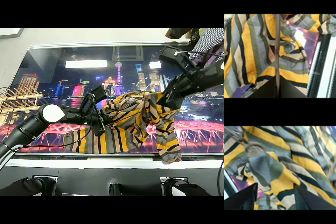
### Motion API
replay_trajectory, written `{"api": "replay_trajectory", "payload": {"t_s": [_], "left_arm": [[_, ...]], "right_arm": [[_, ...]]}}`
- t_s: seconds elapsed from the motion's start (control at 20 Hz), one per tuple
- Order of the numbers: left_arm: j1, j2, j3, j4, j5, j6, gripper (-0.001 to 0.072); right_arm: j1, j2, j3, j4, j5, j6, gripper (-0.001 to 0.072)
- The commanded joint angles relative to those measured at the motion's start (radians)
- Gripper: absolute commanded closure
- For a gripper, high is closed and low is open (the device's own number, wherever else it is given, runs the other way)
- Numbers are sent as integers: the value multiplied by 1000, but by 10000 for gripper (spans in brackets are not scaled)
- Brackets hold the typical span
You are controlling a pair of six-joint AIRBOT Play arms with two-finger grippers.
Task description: Fold the clothes and pants, and hang the long-sleeved shirts on hangers.
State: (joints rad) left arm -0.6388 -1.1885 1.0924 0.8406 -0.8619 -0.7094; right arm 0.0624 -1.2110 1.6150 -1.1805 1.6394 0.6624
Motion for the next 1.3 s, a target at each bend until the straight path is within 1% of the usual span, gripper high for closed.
{"api": "replay_trajectory", "payload": {"t_s": [0.0,0.15,0.25,0.3,0.5,0.7,1.0,1.15,1.25], "left_arm": [[0,0,0,0,-1,3,690],[0,0,0,0,-1,3,689],[0,-1,0,0,-1,3,689],[0,-1,0,0,-1,3,690],[0,0,0,0,-1,3,689],[0,0,0,0,-1,3,690],[0,0,0,0,-1,3,689],[0,0,0,0,-1,3,689],[0,0,0,1,-1,3,689]], "right_arm": [[-1,-28,1,67,-24,-107,183],[-1,-52,1,164,-22,-140,186],[-1,-50,1,181,-22,-186,186],[-1,-45,1,175,-17,-204,186],[-1,17,1,148,-14,-203,186],[-4,74,1,33,-16,-204,187],[-4,-2,1,34,4,-216,188],[-3,-58,1,107,5,-283,188],[-3,-89,1,130,5,-286,189]]}}
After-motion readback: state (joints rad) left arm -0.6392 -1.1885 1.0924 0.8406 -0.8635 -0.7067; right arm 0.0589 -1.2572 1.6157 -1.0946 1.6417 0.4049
